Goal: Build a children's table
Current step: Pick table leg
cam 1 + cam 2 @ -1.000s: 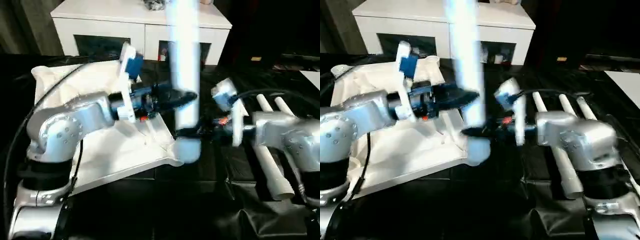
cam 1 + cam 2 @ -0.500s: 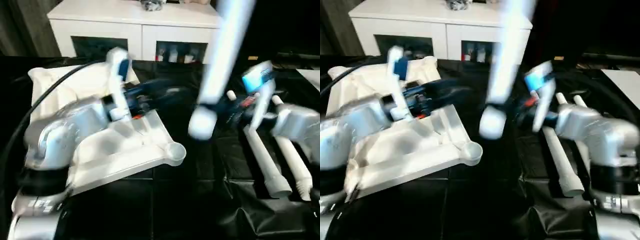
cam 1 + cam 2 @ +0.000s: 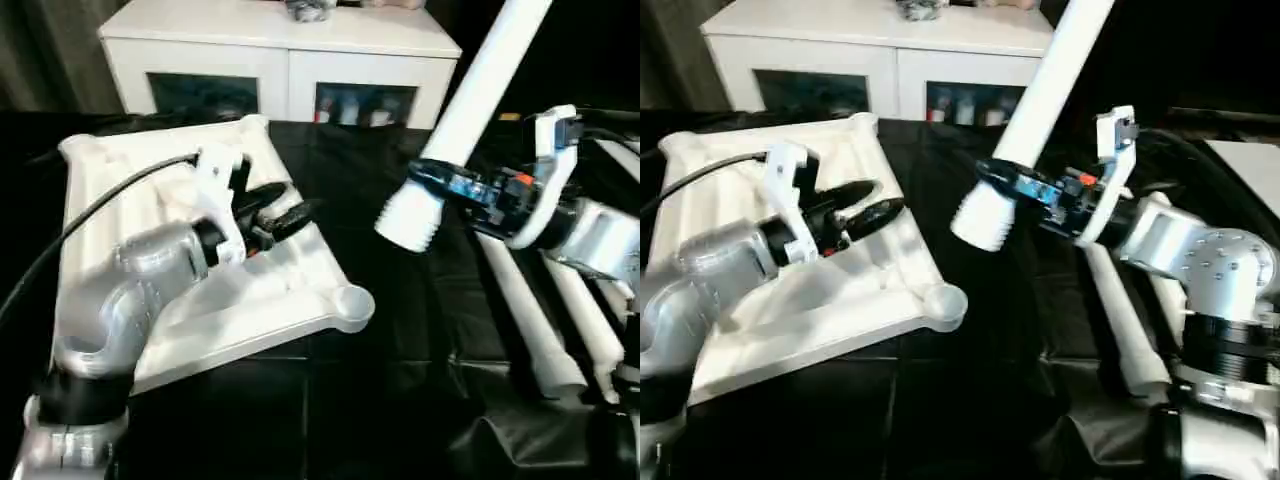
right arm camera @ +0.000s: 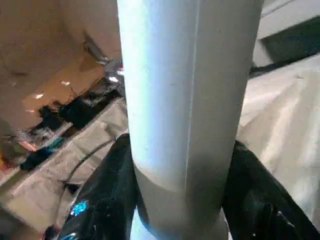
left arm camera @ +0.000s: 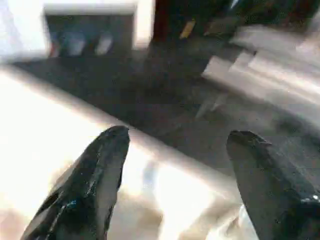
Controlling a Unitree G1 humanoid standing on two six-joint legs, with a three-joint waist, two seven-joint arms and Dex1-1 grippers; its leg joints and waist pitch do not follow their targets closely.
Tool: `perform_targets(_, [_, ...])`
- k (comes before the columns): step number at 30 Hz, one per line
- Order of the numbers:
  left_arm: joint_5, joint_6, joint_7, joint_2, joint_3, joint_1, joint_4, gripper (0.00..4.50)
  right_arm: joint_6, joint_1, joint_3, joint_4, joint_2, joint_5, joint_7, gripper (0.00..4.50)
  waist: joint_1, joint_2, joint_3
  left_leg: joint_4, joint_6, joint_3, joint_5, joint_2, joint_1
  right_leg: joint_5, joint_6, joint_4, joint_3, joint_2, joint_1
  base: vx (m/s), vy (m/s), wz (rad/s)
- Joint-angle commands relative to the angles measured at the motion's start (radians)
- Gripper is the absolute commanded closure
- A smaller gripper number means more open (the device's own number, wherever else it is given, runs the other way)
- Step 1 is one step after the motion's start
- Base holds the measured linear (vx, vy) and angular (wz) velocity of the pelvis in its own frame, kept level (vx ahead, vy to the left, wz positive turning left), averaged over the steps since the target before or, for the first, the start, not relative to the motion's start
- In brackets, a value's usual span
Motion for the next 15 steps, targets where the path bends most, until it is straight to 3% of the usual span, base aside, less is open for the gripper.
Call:
perform_targets(1, [0.041,-0.024,0.022,0.01,-0.01,-0.012,-0.039,0.95,-0.035,0.003,0.023,-0.038,0.0,-0.05,-0.026,2.62,0.002,0.006,-0.072,-0.09,-0.063,-0.028,-0.189,0.074,0.022,-0.261,-0.18,-0.076,0.031,-0.06,0.033,0.0,0.0,0.0])
perform_targets(2, [0.06,-0.045,0.034,0.001,-0.007,0.01,-0.045,0.95,-0.184,0.03,0.137,-0.087,-0.001,-0.225,-0.085,2.62,0.005,0.008,-0.07,-0.092,-0.072,-0.029,-0.201,0.076,0.022,-0.278,-0.179,-0.077,0.031,-0.062,0.032,0.0,0.0,0.0])
perform_targets(4, [0.106,-0.09,0.045,0.005,-0.025,0.03,-0.039,0.95,-0.326,0.052,0.215,-0.119,0.024,-0.345,-0.139,2.62,0.006,0.008,-0.067,-0.094,-0.094,-0.031,-0.244,0.076,0.024,-0.327,-0.164,-0.083,0.03,-0.064,0.024,0.0,0.0,0.0])
perform_targets(5, [0.134,-0.119,0.046,0.011,-0.041,0.037,-0.031,0.95,-0.384,0.061,0.219,-0.124,0.056,-0.367,-0.166,2.62,0.001,0.005,-0.066,-0.096,-0.099,-0.032,-0.277,0.075,0.026,-0.356,-0.157,-0.084,0.031,-0.064,0.022,0.0,0.0,0.0])
perform_targets(6, [0.134,-0.119,0.046,0.011,-0.041,0.037,-0.031,0.95,-0.384,0.061,0.219,-0.124,0.056,-0.367,-0.166,2.62,0.001,0.008,-0.067,-0.097,-0.094,-0.033,-0.287,0.074,0.026,-0.352,-0.151,-0.083,0.032,-0.064,0.02,0.0,0.0,0.0])
perform_targets(9, [0.184,-0.222,0.024,0.016,-0.066,0.068,-0.018,0.95,-0.541,0.111,0.253,-0.133,0.125,-0.443,-0.195,2.62,0.002,0.012,-0.068,-0.102,-0.091,-0.036,-0.301,0.078,0.026,-0.317,-0.148,-0.084,0.032,-0.062,0.019,0.0,0.0,0.0])
perform_targets(10, [0.203,-0.254,0.01,0.031,-0.081,0.076,-0.02,0.95,-0.554,0.122,0.267,-0.13,0.13,-0.464,-0.213,2.63,0.003,0.009,-0.067,-0.103,-0.088,-0.035,-0.298,0.078,0.025,-0.307,-0.146,-0.085,0.033,-0.061,0.018,0.0,0.0,0.0])
perform_targets(12, [0.232,-0.304,-0.043,0.064,-0.115,0.09,-0.014,0.95,-0.551,0.144,0.242,-0.106,0.174,-0.458,-0.256,2.63,0.001,0.015,-0.069,-0.104,-0.088,-0.034,-0.283,0.076,0.029,-0.252,-0.158,-0.075,0.033,-0.057,0.018,0.0,0.0,0.0])
perform_targets(15, [0.225,-0.332,-0.134,0.093,-0.148,0.095,-0.006,0.95,-0.568,0.177,0.256,-0.089,0.179,-0.458,-0.223,2.63,0.0,0.016,-0.068,-0.106,-0.085,-0.034,-0.296,0.075,0.027,-0.249,-0.164,-0.075,0.034,-0.058,0.02,0.0,0.0,0.0])
